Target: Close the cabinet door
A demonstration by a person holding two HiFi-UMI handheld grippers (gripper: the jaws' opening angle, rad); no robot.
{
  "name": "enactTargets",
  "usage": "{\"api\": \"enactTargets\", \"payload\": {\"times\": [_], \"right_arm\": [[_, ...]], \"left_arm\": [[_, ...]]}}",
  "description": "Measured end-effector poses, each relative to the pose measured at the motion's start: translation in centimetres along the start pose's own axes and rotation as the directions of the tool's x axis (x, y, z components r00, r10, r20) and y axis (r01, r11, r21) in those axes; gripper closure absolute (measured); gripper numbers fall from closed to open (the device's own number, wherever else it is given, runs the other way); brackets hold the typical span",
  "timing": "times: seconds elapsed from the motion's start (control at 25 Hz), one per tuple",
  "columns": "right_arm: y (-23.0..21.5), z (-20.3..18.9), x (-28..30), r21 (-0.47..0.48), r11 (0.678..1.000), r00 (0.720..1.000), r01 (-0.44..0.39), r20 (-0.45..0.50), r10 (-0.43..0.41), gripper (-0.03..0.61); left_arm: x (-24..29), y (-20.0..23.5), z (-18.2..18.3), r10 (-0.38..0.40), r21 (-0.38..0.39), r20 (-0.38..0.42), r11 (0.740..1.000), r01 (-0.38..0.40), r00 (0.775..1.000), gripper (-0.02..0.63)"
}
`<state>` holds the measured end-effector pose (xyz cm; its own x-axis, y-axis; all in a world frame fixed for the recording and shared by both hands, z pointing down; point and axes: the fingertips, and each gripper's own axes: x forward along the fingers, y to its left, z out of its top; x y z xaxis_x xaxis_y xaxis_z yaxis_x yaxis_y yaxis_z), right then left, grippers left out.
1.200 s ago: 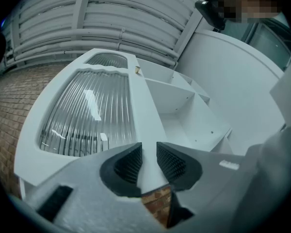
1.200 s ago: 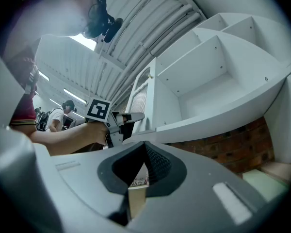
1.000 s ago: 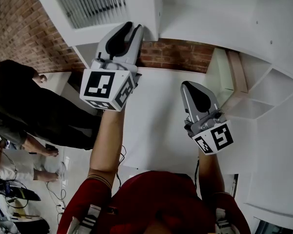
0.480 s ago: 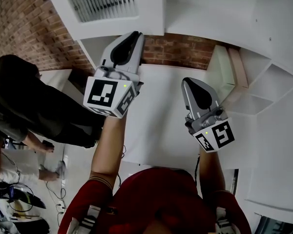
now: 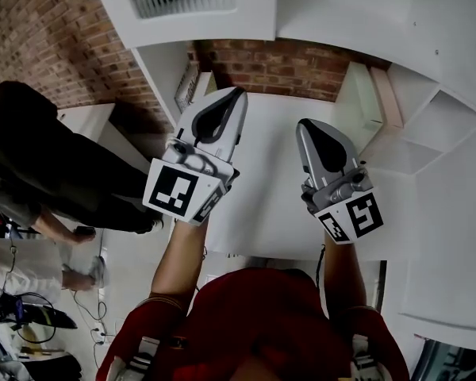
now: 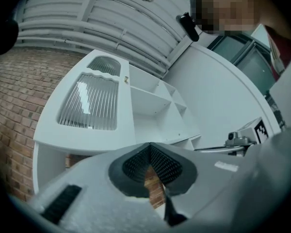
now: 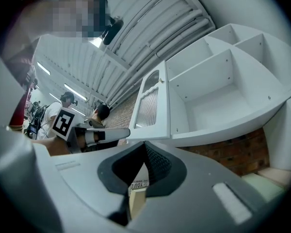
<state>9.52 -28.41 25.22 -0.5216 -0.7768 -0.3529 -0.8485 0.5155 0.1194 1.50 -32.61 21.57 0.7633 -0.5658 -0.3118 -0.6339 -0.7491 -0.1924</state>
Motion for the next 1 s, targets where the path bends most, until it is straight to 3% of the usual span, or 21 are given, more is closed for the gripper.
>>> {"api": "enactTargets", "payload": {"times": [0.28,1.0], "right_arm": [[2.4,-0.3,-1.2,0.005,1.000,1.000,0.017,-0.010,-0.017,0.566],[6.9,-1.3,-2.7,-0.027,0.998,0.996,0.059,-0.064,-0.061,0.566]], "left_arm": [[-3.6,-2.6,-0.2,-0.058,-0.049,0.018,0.997,0.059,0.998,0.611],[-9.1,-2.8,-0.9,-0.070,-0.113,0.014,0.991,0.071,0.997,0.611]]}}
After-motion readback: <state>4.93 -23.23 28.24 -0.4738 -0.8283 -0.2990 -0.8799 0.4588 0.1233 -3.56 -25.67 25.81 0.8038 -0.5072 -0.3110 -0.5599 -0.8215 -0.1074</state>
